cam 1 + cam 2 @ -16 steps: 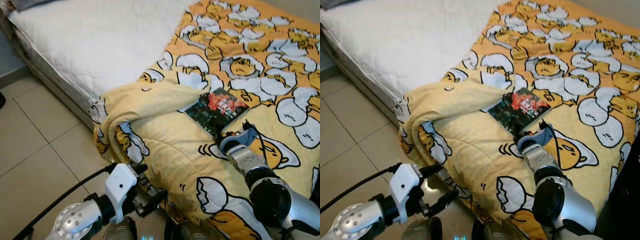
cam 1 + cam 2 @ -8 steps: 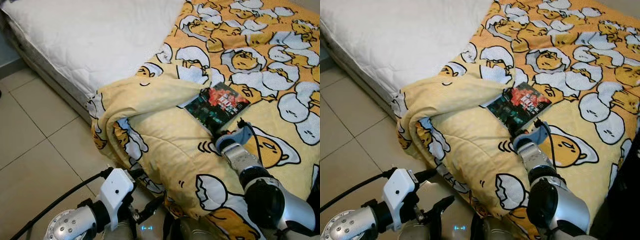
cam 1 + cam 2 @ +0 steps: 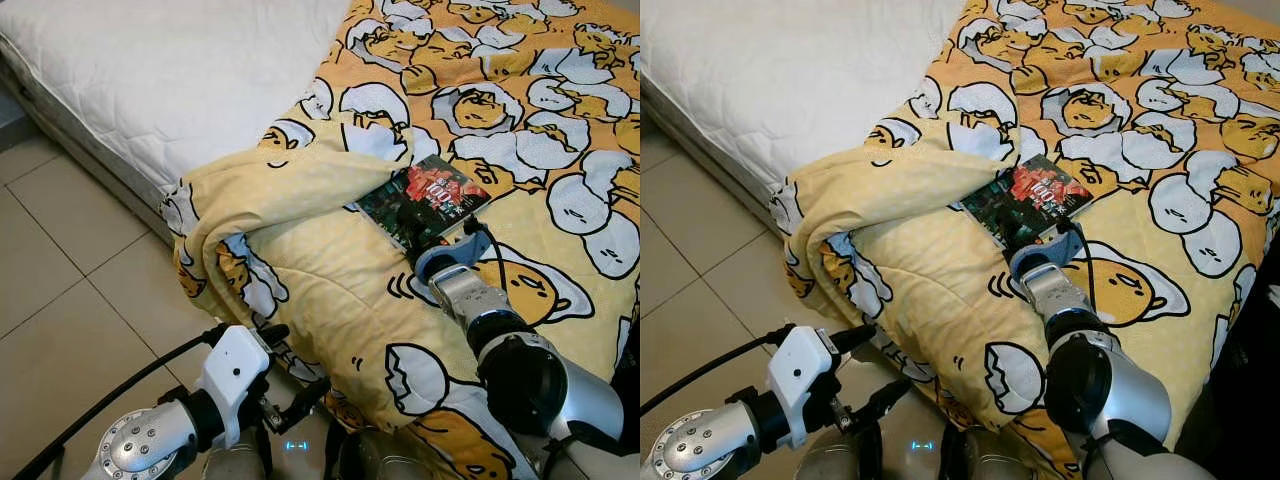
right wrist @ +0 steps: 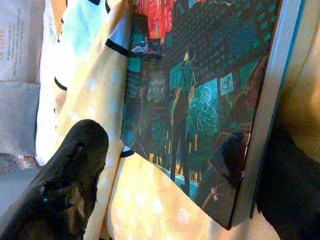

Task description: Clean up the room

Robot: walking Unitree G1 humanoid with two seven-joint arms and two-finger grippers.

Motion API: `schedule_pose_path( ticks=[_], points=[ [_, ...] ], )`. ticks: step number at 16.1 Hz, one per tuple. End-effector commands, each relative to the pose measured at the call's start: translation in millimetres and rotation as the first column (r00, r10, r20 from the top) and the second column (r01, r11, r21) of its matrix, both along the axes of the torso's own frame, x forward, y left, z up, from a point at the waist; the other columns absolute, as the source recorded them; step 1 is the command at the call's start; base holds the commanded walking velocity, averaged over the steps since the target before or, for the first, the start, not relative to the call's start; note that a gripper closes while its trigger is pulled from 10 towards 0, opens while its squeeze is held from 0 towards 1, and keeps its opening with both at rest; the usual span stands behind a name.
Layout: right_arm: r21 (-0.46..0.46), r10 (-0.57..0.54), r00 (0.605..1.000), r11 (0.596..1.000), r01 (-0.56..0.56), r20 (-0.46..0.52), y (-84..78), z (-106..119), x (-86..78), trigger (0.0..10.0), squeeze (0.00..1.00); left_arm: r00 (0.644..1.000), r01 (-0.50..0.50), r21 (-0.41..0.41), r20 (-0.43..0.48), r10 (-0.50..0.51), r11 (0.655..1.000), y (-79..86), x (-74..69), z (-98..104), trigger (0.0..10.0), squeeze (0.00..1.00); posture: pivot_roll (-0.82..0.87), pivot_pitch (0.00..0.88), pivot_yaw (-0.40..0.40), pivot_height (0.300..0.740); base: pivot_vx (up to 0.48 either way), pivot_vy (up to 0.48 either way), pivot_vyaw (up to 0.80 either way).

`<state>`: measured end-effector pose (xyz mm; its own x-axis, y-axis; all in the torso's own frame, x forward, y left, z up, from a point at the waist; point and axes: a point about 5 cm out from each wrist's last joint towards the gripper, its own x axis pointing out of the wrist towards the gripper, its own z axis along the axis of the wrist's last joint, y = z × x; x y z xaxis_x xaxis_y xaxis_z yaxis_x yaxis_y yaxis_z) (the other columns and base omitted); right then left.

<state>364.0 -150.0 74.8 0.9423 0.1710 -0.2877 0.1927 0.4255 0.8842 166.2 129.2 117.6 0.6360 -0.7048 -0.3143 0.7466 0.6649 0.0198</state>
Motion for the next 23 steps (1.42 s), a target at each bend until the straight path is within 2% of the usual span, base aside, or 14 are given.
schedule_pose_path(
  ticks=[1,3,4,14,23],
  points=[
    [0.016,-0.015,1.000,1.000,0.016,-0.021,2.4,-2.0,-0.6,4.2,0.00,1.000,-0.001,0.005,-0.022,0.001,1.000,-1.0,-3.1,-4.1,10.0,0.75,0.22,0.238,-0.085,0.740,0.000,0.000,0.00],
    [0.016,-0.039,0.999,0.999,0.040,-0.033,1.7,-3.7,-1.3,0.8,0.00,1.000,-0.003,0.007,-0.022,0.004,1.000,-0.5,-2.9,-4.5,10.0,0.75,0.22,0.238,-0.085,0.740,0.000,0.000,0.00],
    [0.020,-0.043,0.999,0.999,0.044,-0.032,1.6,-3.7,-1.3,0.0,0.00,1.000,-0.005,0.007,-0.020,0.005,1.000,-0.4,-2.3,-4.5,10.0,0.75,0.22,0.233,-0.084,0.740,0.000,0.000,0.00],
    [0.013,-0.053,0.998,0.999,0.052,0.031,-5.1,6.8,4.3,0.0,0.00,1.000,-0.007,-0.008,-0.007,0.007,1.000,-4.3,2.6,-5.5,10.0,0.75,0.20,0.213,-0.092,0.740,0.000,0.000,0.00],
    [-0.007,-0.043,0.999,0.999,0.043,0.034,-5.0,9.1,5.8,0.0,0.00,1.000,-0.017,-0.015,0.008,0.017,1.000,-6.5,8.0,-6.8,10.0,0.75,0.19,0.196,-0.107,0.740,0.000,0.000,0.00]
  ],
)
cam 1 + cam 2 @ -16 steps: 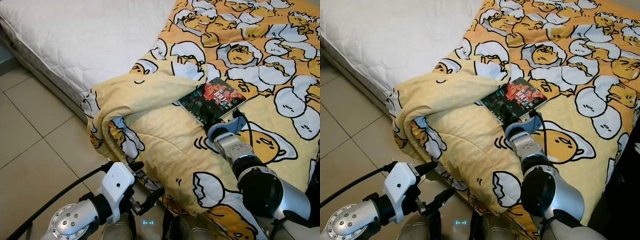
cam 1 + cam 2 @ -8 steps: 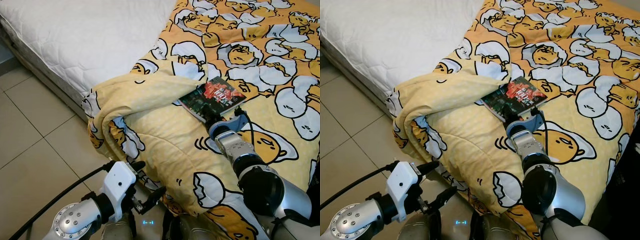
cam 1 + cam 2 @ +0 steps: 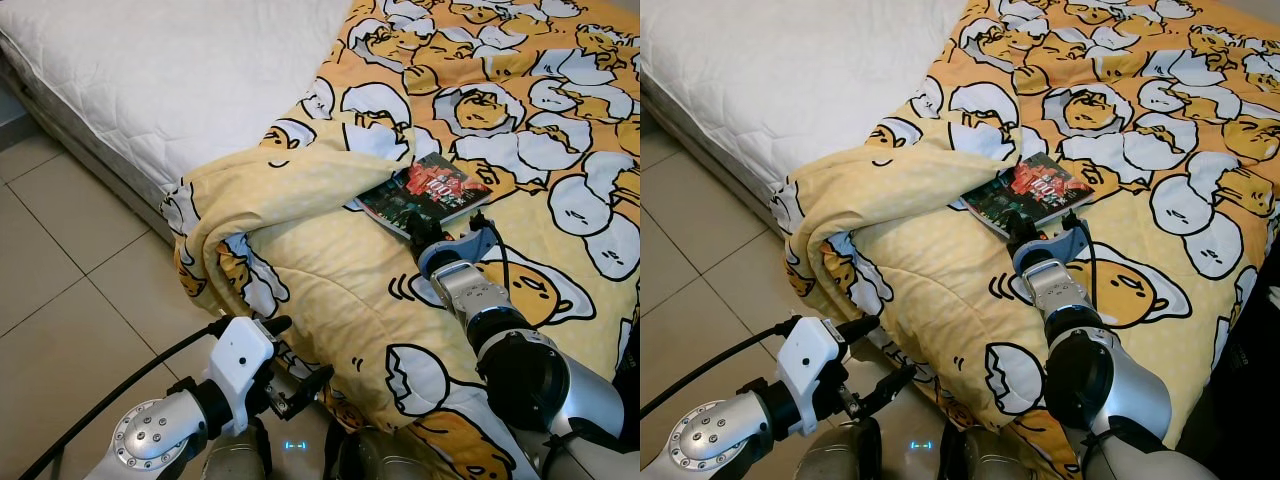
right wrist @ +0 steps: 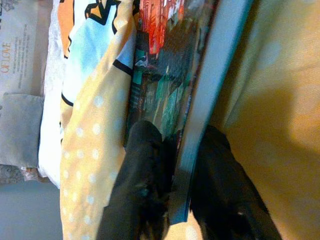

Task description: Clean up the room

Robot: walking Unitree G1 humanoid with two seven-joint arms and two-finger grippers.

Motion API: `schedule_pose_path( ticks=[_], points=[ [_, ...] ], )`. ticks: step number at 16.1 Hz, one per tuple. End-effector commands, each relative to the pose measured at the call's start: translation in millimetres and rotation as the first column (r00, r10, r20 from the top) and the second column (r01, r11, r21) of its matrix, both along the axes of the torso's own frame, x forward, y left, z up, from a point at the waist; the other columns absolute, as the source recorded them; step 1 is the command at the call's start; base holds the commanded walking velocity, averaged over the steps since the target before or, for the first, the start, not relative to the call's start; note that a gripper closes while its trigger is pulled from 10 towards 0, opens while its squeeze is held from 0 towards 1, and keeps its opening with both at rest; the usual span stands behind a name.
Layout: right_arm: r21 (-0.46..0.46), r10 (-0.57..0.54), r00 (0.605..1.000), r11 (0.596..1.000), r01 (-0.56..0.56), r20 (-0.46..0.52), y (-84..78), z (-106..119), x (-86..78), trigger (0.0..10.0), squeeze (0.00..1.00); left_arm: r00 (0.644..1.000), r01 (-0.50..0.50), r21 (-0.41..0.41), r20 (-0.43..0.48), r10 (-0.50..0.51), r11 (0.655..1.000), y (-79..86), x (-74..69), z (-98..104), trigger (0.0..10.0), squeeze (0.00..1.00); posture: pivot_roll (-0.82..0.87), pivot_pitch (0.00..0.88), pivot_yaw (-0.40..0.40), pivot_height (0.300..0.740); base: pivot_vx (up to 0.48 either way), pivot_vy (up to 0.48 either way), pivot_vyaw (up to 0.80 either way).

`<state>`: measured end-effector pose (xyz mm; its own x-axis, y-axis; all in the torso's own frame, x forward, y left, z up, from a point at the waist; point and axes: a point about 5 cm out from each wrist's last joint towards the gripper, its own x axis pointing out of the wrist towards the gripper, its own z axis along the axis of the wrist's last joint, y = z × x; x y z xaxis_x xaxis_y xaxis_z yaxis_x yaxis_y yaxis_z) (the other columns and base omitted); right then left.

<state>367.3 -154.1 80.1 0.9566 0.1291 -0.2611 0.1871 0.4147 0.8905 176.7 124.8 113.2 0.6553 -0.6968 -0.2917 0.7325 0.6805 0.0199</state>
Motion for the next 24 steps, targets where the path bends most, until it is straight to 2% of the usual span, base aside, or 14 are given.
schedule_pose_path(
  ticks=[1,5,8,10,12,14,15,16,17,18,19,21,23,24],
  points=[
    [-0.016,0.003,1.000,1.000,-0.002,0.006,-2.1,4.0,2.5,0.0,0.00,1.000,0.003,0.001,-0.004,-0.003,1.000,-2.6,-0.6,-3.1,10.0,0.75,0.18,0.178,-0.112,0.740,0.000,0.000,0.00],
    [-0.050,0.000,1.000,0.999,0.001,0.013,-12.9,1.2,-0.3,0.0,0.00,0.999,-0.016,-0.016,0.035,0.016,1.000,-6.5,12.9,-5.0,10.0,0.75,0.13,0.102,-0.129,0.740,0.000,0.000,0.00],
    [-0.224,0.034,0.997,0.974,-0.016,0.075,-33.9,2.0,-4.2,0.0,0.00,0.989,-0.104,-0.064,0.101,0.110,0.993,-9.0,36.5,-3.7,10.0,0.74,0.08,0.000,-0.117,0.740,0.000,0.000,0.00],
    [-0.403,0.092,0.983,0.915,-0.021,0.157,-47.9,9.3,-6.5,0.0,0.00,0.948,-0.273,-0.093,0.145,0.284,0.958,-3.2,59.3,-4.7,10.0,0.75,0.05,0.000,-0.085,0.740,0.000,0.000,0.00],
    [-0.497,0.122,0.966,0.868,0.008,0.229,-51.3,18.2,-9.8,0.0,0.00,0.910,-0.373,-0.091,0.157,0.383,0.923,2.6,71.6,-6.0,10.0,0.74,0.04,0.000,-0.058,0.740,0.000,0.000,0.00],
    [-0.588,0.159,0.946,0.808,0.040,0.283,-46.4,25.6,-16.3,0.0,0.00,0.872,-0.454,-0.077,0.168,0.460,0.888,11.0,80.3,-7.6,10.0,0.73,0.04,0.000,-0.033,0.740,0.000,0.000,0.00],
    [-0.666,0.187,0.930,0.742,0.077,0.316,-40.1,31.5,-23.4,0.0,0.00,0.844,-0.498,-0.064,0.193,0.500,0.865,17.0,84.3,-7.3,10.0,0.74,0.03,0.000,-0.019,0.740,0.000,0.000,0.00],
    [-0.753,0.217,0.919,0.647,0.116,0.328,-31.7,36.4,-33.8,4.4,0.00,0.805,-0.549,-0.070,0.223,0.549,0.833,23.2,87.4,-7.0,10.0,0.73,0.03,0.000,-0.015,0.740,0.000,0.000,0.00],
    [-0.819,0.209,0.932,0.557,0.136,0.297,-25.5,35.1,-44.5,10.0,0.00,0.780,-0.573,-0.068,0.260,0.569,0.816,26.7,87.6,-6.7,10.0,0.74,0.03,0.000,-0.011,0.740,0.000,0.000,0.00],
    [-0.852,0.217,0.936,0.505,0.136,0.278,-22.8,32.8,-50.0,10.0,0.00,0.777,-0.575,-0.052,0.276,0.566,0.816,27.4,86.3,-7.2,10.0,0.75,0.03,0.000,-0.011,0.740,0.000,0.000,0.00],
    [-0.890,0.225,0.931,0.423,0.173,0.288,-18.1,31.2,-65.9,10.0,0.00,0.788,-0.561,-0.042,0.278,0.549,0.827,25.8,80.6,-9.4,10.0,0.75,0.03,0.000,-0.012,0.740,0.000,0.000,0.00],
    [-0.881,0.143,0.959,0.446,0.160,0.247,-19.1,15.7,-85.3,10.0,0.00,0.804,-0.541,-0.035,0.273,0.529,0.840,21.1,71.2,-13.8,10.0,0.74,0.03,0.000,-0.017,0.740,0.000,0.000,-0.40],
    [-0.900,0.114,0.970,0.408,0.153,0.216,-22.9,11.8,-91.1,10.0,0.00,0.801,-0.542,-0.032,0.280,0.528,0.840,18.8,70.1,-15.6,10.0,0.75,0.04,0.000,-0.017,0.740,0.000,0.000,-0.80],
    [-0.869,0.078,0.975,0.472,0.149,0.210,-23.1,14.5,-93.1,10.0,0.00,0.783,-0.565,-0.049,0.283,0.554,0.823,20.1,69.8,-13.7,10.0,0.75,0.03,0.000,-0.012,0.740,0.000,0.000,-0.80]
  ],
)
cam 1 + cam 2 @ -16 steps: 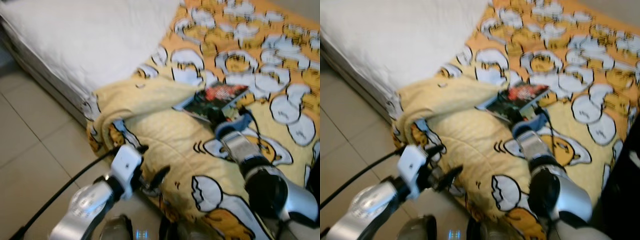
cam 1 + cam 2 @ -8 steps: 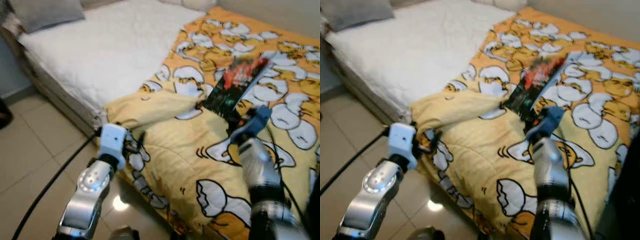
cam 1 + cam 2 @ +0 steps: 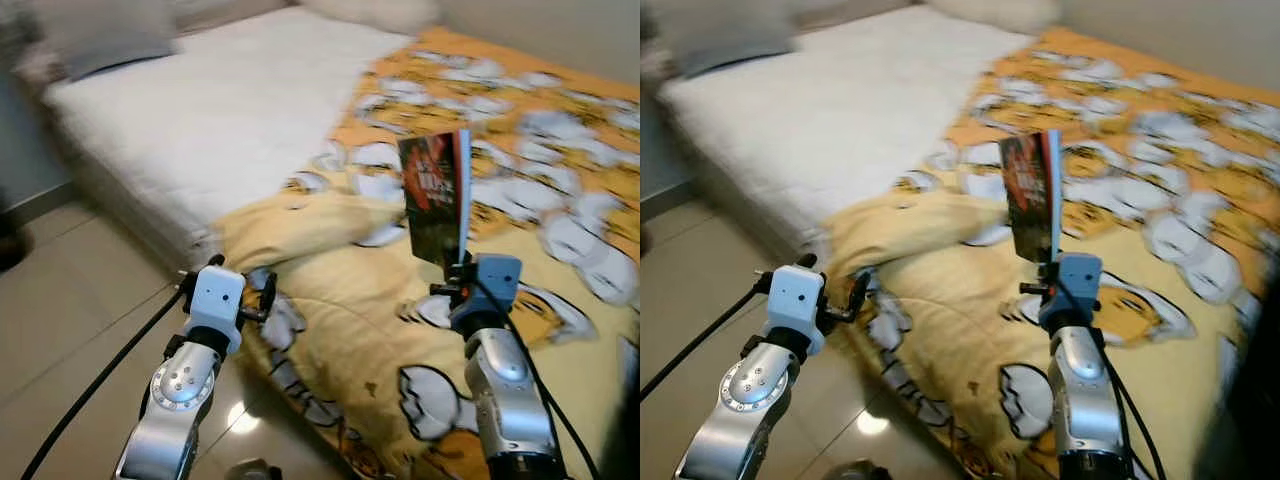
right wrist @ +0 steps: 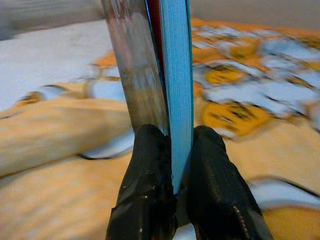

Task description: Clean up the room

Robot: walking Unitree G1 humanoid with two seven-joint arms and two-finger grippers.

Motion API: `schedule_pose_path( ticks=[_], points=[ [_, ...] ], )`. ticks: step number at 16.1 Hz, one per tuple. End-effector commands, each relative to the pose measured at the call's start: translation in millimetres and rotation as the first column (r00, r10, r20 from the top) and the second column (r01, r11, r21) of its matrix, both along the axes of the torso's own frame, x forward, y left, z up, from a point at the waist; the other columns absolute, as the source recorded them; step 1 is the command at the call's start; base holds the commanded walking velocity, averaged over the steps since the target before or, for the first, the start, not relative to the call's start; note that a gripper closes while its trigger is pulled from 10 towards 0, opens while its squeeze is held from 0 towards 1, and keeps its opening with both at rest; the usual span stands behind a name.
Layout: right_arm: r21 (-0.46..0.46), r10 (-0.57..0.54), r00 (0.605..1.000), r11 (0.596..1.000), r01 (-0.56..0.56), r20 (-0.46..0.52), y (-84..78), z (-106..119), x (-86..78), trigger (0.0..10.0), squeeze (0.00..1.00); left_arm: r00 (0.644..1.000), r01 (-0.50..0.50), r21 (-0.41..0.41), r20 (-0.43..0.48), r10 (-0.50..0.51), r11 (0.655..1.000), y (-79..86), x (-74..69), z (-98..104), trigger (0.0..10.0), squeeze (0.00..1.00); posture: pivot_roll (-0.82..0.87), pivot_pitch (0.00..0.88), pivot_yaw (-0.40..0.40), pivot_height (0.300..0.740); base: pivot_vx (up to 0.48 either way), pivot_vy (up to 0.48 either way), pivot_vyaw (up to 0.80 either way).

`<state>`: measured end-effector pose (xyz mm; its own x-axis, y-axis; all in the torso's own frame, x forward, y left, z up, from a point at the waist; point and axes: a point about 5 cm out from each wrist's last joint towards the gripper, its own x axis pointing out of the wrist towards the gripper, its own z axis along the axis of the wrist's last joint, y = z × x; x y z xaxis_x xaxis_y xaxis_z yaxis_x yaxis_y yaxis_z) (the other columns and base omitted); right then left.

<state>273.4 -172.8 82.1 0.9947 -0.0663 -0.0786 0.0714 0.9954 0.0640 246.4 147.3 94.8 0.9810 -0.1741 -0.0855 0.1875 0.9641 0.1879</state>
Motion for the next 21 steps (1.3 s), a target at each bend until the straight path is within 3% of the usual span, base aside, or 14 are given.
schedule_pose_path(
  ticks=[1,2,3,6,9,15,17,19,21],
  points=[
    [0.022,-0.040,0.998,0.999,0.039,0.052,-4.5,14.3,-0.2,10.0,0.00,0.999,-0.011,-0.009,0.030,0.012,1.000,-1.8,-0.3,5.5,10.0,0.75,0.02,0.000,-0.013,0.740,0.000,0.000,-0.80],
    [0.139,-0.019,1.000,0.990,0.017,0.014,-0.8,14.8,-5.1,10.0,0.00,1.000,-0.007,-0.024,0.016,0.008,1.000,-3.0,-3.1,5.5,10.0,0.74,0.02,0.000,-0.014,0.740,0.000,0.000,-0.80],
    [0.145,-0.035,0.999,0.989,0.031,0.020,-1.1,15.1,-8.9,10.0,0.00,1.000,-0.007,-0.039,-0.006,0.006,0.999,-4.1,-4.5,5.3,10.0,0.73,0.02,0.000,-0.009,0.740,0.000,0.000,-0.80],
    [0.100,-0.101,0.995,0.990,0.098,0.018,-3.0,10.5,-15.5,10.0,0.00,1.000,0.008,-0.041,0.018,-0.007,0.999,-0.4,0.4,8.0,10.0,0.72,0.00,0.000,0.023,0.740,0.000,0.000,-0.80],
    [0.102,-0.015,1.000,0.995,0.015,-0.009,7.9,12.1,-17.7,10.0,0.00,0.999,-0.031,-0.028,0.040,0.032,0.999,7.8,12.9,13.1,10.0,0.71,-0.01,0.000,0.042,0.740,0.000,0.000,-0.80],
    [0.112,0.047,0.999,0.993,-0.045,-0.017,22.8,15.9,-7.4,10.0,0.00,0.996,-0.075,-0.027,0.043,0.076,0.997,20.8,22.0,17.3,10.0,0.72,0.02,0.000,0.020,0.740,0.000,0.000,-0.80],
    [0.113,0.067,0.997,0.992,-0.064,-0.026,23.0,14.6,-3.5,10.0,0.00,0.994,-0.095,-0.030,0.050,0.096,0.995,21.2,23.7,18.1,10.0,0.72,0.03,0.000,0.002,0.740,0.000,0.321,0.00],
    [0.048,0.009,0.999,0.999,-0.007,-0.054,14.3,13.9,2.4,10.0,0.00,0.993,-0.114,-0.044,0.038,0.116,0.992,22.7,26.8,16.8,10.0,0.72,0.01,0.000,0.006,0.740,0.000,0.321,0.00],
    [0.026,0.028,0.998,0.999,-0.027,-0.063,15.5,13.9,3.9,10.0,0.00,0.993,-0.107,-0.045,0.042,0.109,0.993,20.8,28.5,17.7,10.0,0.72,0.02,0.000,0.012,0.740,0.000,0.321,0.00]
  ],
)
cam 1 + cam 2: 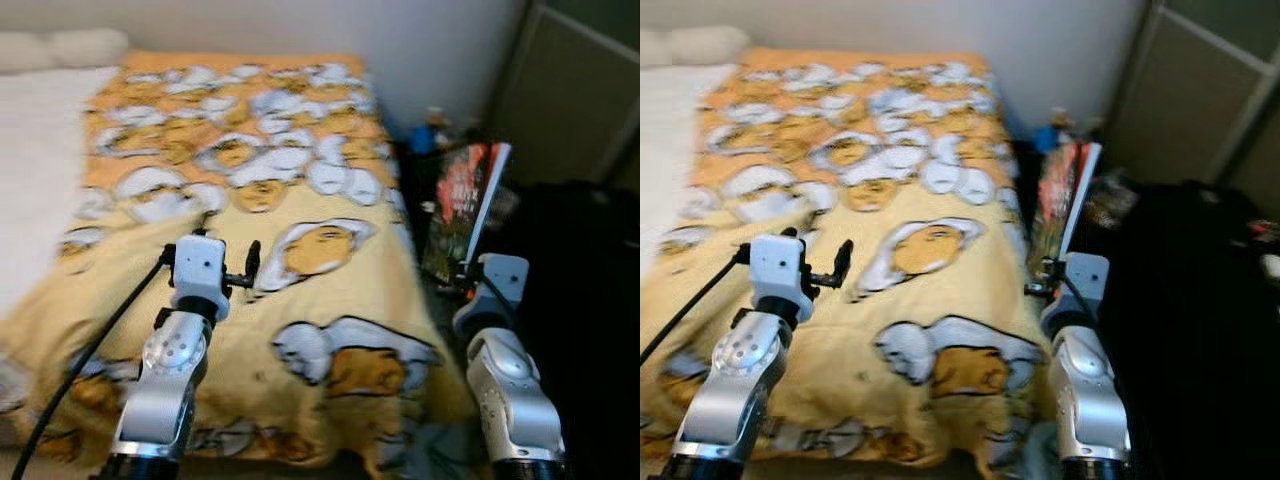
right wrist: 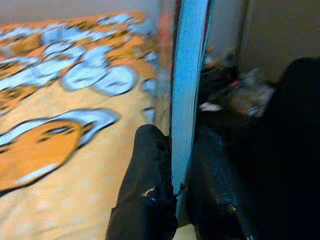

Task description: Clean up the room

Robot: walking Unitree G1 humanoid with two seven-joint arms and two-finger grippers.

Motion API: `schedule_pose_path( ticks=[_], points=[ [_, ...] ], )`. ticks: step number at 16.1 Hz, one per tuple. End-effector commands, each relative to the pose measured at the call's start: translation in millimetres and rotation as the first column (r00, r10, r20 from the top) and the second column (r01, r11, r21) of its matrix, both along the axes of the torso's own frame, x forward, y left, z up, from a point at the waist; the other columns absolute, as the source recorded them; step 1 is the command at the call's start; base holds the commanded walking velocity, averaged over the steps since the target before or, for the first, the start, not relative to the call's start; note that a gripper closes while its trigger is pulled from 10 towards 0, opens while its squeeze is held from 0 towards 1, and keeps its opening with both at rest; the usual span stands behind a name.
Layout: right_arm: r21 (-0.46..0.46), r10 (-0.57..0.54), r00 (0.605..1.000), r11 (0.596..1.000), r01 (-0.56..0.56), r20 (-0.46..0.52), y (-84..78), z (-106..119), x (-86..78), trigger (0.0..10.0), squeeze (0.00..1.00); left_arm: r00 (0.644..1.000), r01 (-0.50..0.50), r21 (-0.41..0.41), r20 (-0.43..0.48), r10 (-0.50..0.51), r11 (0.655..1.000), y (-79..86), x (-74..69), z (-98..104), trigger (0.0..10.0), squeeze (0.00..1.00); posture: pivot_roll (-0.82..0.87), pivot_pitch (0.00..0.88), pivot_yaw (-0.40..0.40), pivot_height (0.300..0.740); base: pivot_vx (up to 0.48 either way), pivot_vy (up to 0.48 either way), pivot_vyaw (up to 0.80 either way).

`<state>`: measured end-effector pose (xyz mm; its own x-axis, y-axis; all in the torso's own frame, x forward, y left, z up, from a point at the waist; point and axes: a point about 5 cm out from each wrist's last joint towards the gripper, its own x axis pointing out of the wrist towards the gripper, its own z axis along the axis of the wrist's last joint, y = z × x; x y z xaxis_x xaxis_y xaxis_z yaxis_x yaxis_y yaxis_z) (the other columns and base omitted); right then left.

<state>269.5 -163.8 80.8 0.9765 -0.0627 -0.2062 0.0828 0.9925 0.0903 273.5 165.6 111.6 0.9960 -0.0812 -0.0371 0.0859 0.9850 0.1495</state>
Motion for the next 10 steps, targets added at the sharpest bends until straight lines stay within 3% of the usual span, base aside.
schedule_pose_path(
  ticks=[1,4,7,10],
  points=[
    [-0.016,0.050,0.997,0.999,-0.050,0.054,9.7,14.0,9.5,10.0,0.00,1.000,-0.009,0.004,-0.001,0.009,1.000,2.8,1.9,1.0,10.0,0.72,0.02,0.000,0.012,0.740,0.000,0.322,0.00],
    [0.028,0.054,0.997,0.998,-0.056,0.059,13.9,15.6,12.6,10.0,0.00,1.000,-0.009,0.017,0.002,0.009,1.000,6.5,0.5,2.5,10.0,0.72,0.04,0.000,-0.004,0.740,0.000,0.324,0.00],
    [0.046,0.010,0.998,0.999,-0.013,0.061,8.1,14.6,13.6,10.0,0.00,1.000,-0.008,0.037,0.018,0.008,0.999,9.0,3.5,6.2,10.0,0.72,0.05,0.000,-0.006,0.740,0.000,0.341,0.00],
    [0.039,0.017,0.998,0.999,-0.019,0.053,6.4,13.9,13.8,10.0,0.00,1.000,-0.002,0.034,0.018,0.002,0.999,6.7,5.9,7.1,10.0,0.72,0.05,0.000,-0.003,0.740,0.000,0.373,-0.64]
  ],
)
